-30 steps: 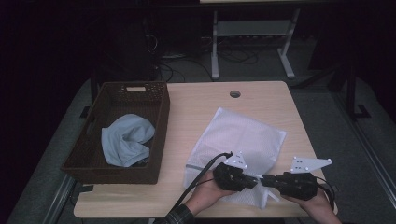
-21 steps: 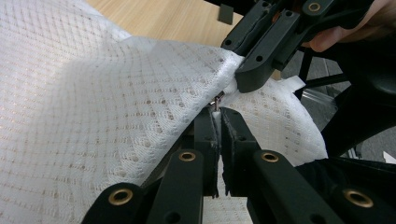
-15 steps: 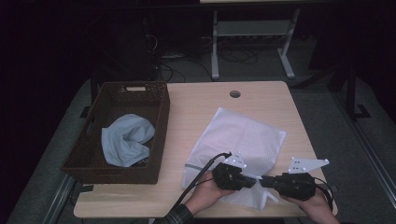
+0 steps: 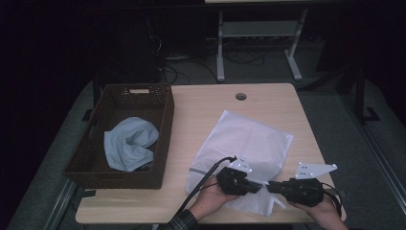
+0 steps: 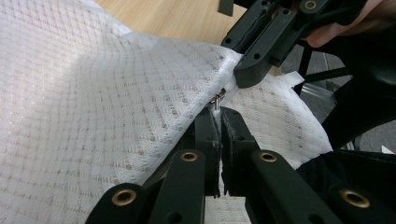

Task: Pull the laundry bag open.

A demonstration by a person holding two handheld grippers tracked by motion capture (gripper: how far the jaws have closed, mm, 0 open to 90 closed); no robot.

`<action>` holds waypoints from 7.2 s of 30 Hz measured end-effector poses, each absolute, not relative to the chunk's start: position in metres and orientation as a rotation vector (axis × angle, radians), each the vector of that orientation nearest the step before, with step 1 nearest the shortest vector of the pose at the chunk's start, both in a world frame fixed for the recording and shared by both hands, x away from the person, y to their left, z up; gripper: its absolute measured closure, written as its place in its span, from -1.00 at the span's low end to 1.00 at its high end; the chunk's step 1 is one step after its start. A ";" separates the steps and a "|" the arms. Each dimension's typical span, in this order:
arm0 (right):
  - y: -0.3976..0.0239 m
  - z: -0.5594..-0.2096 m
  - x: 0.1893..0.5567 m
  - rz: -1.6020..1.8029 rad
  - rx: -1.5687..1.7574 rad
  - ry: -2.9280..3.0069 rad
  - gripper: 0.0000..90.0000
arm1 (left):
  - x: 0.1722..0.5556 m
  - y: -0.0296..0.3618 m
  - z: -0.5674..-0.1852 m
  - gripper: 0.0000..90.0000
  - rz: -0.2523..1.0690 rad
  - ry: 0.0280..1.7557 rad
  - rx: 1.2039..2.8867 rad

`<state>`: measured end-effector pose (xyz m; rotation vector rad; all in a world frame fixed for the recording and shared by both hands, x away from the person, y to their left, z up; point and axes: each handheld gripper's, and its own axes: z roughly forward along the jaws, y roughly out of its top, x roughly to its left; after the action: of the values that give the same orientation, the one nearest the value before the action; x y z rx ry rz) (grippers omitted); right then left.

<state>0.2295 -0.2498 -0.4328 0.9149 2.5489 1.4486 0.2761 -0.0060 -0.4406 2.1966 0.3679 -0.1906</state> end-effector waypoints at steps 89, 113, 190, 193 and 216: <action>-0.257 -0.437 0.231 1.402 0.963 2.504 0.89 | 0.292 0.033 -0.448 0.93 -0.177 0.492 2.240; -0.255 -0.436 0.232 1.400 0.950 2.503 0.89 | 0.288 0.046 -0.444 0.93 -0.189 0.488 2.218; -0.255 -0.435 0.230 1.359 0.932 2.503 0.91 | 0.304 0.069 -0.453 0.93 -0.164 0.626 2.266; -0.255 -0.433 0.229 1.351 0.926 2.501 0.91 | 0.307 0.072 -0.454 0.93 -0.129 0.652 2.290; -0.262 -0.437 0.232 1.265 0.930 2.491 0.91 | 0.316 0.088 -0.455 0.93 -0.153 0.706 2.259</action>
<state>0.2322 -0.2618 -0.4371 0.9303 2.4911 1.2648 0.3161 0.0883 -0.4551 2.2586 0.7057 -0.1526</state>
